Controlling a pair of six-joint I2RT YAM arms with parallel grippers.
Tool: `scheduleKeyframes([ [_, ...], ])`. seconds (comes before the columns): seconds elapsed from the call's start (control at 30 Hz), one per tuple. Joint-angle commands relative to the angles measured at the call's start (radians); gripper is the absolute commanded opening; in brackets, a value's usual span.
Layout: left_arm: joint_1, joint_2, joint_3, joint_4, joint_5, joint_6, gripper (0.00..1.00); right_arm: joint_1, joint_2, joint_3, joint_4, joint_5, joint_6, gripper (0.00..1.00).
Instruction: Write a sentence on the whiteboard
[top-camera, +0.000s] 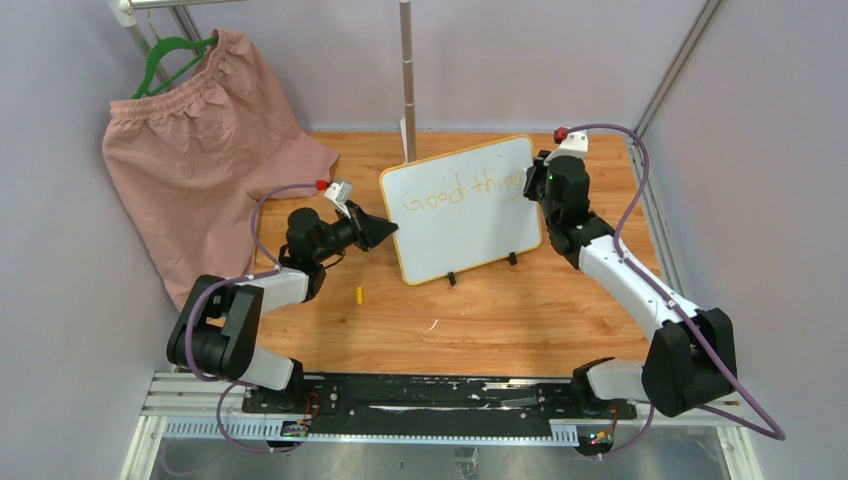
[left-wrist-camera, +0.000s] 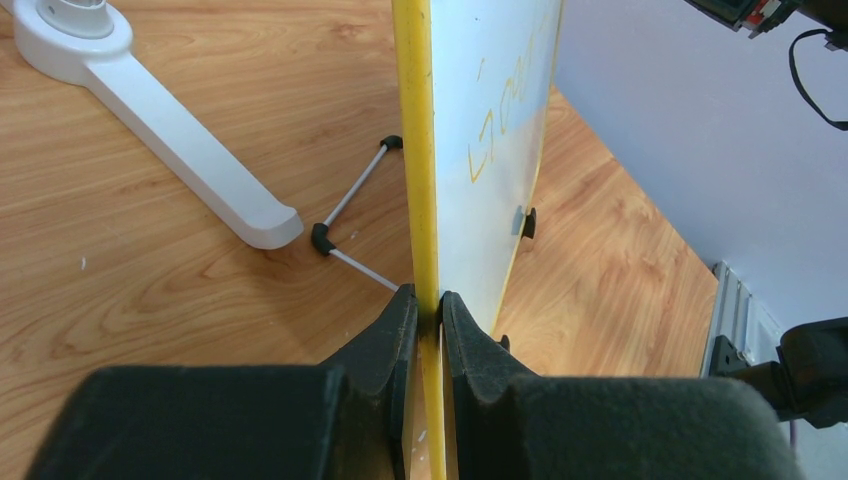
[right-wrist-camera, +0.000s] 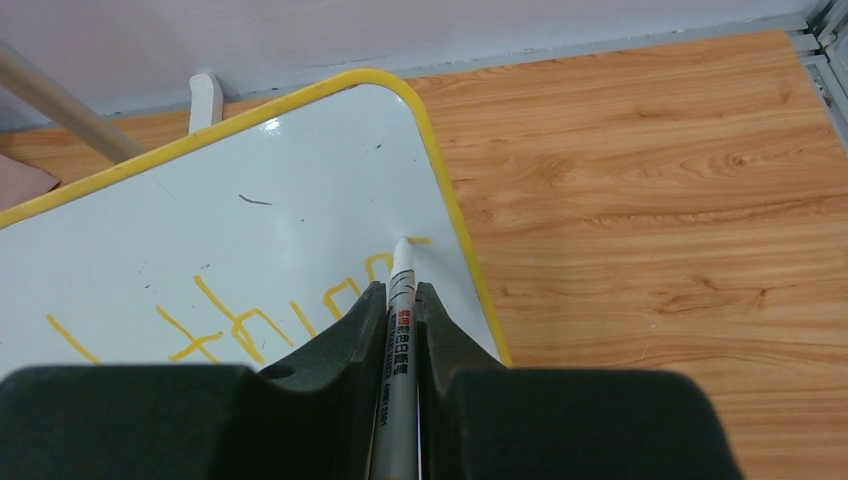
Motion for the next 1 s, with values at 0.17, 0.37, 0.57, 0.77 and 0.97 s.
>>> scheduleKeyframes([
  [0.17,-0.012,-0.023,0.022,0.007,-0.002,0.031,0.00,-0.012,-0.032,-0.043,-0.039,-0.005,0.011,0.00],
  [0.37,-0.013,-0.026,0.020,0.007,-0.002,0.031,0.00,-0.012,-0.035,-0.049,-0.048,0.012,0.005,0.00],
  [0.57,-0.013,-0.027,0.020,0.007,-0.002,0.032,0.00,-0.019,-0.025,-0.041,-0.049,0.050,-0.003,0.00],
  [0.77,-0.013,-0.026,0.020,0.007,-0.002,0.034,0.00,-0.036,-0.025,-0.037,-0.046,0.065,-0.001,0.00],
  [0.97,-0.013,-0.026,0.020,0.007,-0.002,0.034,0.00,-0.040,-0.030,-0.046,-0.053,0.052,0.000,0.00],
])
